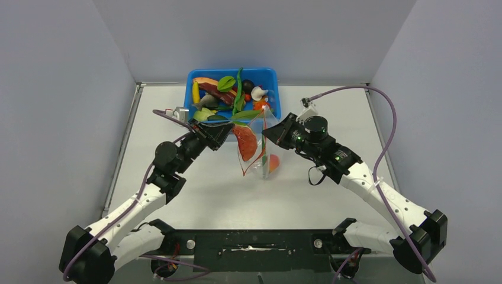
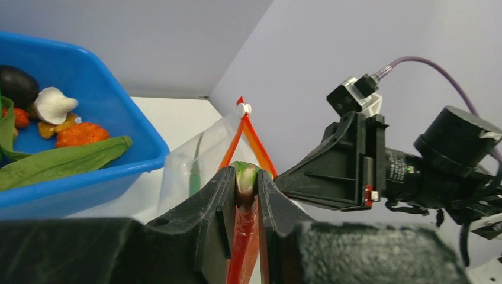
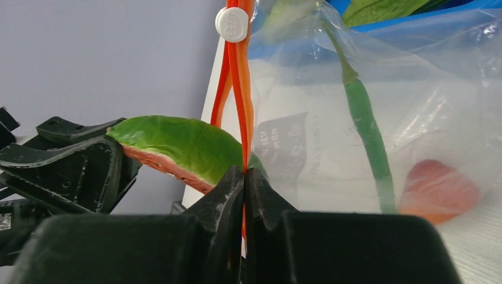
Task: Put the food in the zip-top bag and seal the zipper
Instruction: Place the fake fruit in the zipper food storage bag.
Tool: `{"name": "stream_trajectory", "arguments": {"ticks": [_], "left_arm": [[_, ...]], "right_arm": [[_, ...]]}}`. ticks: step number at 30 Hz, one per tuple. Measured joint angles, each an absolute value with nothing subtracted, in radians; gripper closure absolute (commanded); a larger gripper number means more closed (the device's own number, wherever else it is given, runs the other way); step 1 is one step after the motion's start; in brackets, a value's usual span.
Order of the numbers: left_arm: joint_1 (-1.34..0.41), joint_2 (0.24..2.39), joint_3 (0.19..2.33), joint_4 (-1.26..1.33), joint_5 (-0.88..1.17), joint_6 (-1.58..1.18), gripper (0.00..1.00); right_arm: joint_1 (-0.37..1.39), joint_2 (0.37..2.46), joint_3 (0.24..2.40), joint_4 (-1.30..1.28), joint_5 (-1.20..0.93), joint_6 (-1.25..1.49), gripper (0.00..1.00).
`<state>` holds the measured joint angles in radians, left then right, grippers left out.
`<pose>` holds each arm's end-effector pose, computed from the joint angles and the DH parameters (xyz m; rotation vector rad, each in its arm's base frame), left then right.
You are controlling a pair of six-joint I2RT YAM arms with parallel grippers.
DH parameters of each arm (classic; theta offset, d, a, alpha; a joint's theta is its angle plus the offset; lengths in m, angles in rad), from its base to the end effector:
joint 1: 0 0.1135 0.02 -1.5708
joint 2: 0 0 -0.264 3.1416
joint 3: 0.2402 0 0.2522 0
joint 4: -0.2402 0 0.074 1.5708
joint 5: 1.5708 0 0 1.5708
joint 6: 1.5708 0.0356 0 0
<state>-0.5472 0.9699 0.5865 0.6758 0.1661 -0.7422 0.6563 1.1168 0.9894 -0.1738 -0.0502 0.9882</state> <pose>0.1889 -0.1220 0.3267 0.0194 1.3813 -1.2013 0.2045 0.1597 0.3466 0.3008 2.0252 1.1396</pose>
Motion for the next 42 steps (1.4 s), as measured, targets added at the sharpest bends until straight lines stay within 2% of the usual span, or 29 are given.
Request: {"name": "stream_trajectory", "arguments": {"ticks": [21,42], "left_arm": [[-0.656,1.034,0.588,0.646,0.118,-0.531,1.0],[-0.782,1.061,0.604,0.521,-0.057,-0.31,1.0]], "right_arm": [[0.683,1.163,0.993,-0.105,-0.091,1.055,1.0],[0.727,1.173,1.023,-0.098,-0.07,1.06,1.0]]}}
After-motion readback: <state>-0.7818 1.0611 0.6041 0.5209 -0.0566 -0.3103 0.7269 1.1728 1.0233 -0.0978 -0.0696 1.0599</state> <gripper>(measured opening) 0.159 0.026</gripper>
